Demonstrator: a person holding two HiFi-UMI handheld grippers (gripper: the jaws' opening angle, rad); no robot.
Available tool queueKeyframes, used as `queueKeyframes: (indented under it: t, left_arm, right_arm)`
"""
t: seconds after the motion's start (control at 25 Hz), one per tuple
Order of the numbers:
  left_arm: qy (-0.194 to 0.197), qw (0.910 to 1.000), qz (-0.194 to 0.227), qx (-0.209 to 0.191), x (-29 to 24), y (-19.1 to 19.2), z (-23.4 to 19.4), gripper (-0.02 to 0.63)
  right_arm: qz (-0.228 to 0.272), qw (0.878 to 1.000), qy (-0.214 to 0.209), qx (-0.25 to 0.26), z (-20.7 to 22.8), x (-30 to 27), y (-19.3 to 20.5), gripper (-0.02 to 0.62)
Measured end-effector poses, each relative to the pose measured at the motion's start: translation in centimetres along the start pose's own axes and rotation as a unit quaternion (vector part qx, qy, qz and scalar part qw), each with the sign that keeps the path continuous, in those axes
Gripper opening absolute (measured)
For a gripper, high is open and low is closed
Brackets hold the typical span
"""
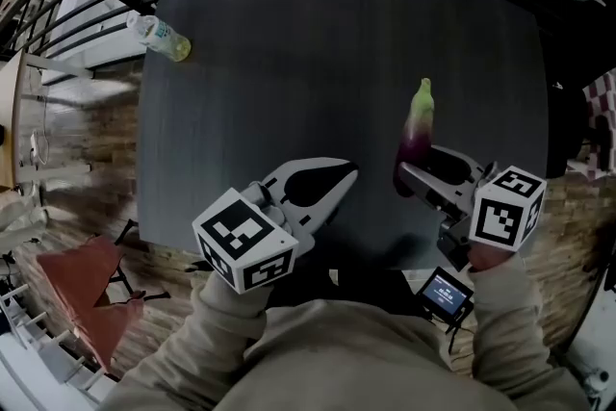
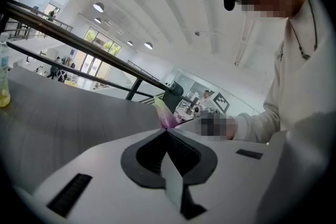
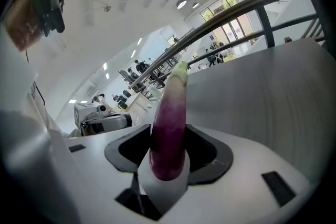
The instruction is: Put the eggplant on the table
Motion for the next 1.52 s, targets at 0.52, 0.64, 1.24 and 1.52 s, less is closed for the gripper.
queueKeyframes:
  t: [0.52, 0.64, 1.24, 1.52]
  left_arm:
    - [-0.015, 0.9986, -0.013, 0.049, -0.2, 4.3, -2.7, 0.002]
    - [-0.014, 0.9980, -0.023, 0.057, -0.2, 5.6, -2.9, 0.002]
    - [-0.017, 0.9954, -0.041, 0.085, -0.7, 8.3, -3.9, 0.002]
    - [-0.012, 0.9947, -0.038, 0.094, -0.9, 8.4, -4.1, 0.002]
  right_arm:
    - [-0.047, 0.998, 0.023, -0.032, 4.0, -2.8, 4.1, 0.218]
    - [-0.063, 0.997, 0.028, -0.041, 4.8, -3.6, 5.4, 0.218]
    - [-0.106, 0.989, 0.057, -0.090, 7.8, -5.4, 9.6, 0.218]
    - [-0.130, 0.983, 0.089, -0.099, 8.8, -5.9, 10.9, 0.218]
Point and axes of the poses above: the fingertips, and each gripper's own axes: x backward along the fingers, z to its right, y out of its underside, the point moved 8 cm from there along x, backward along the fingers, and after that the axes turned 12 degrees about -y, right-handed, at the moved point
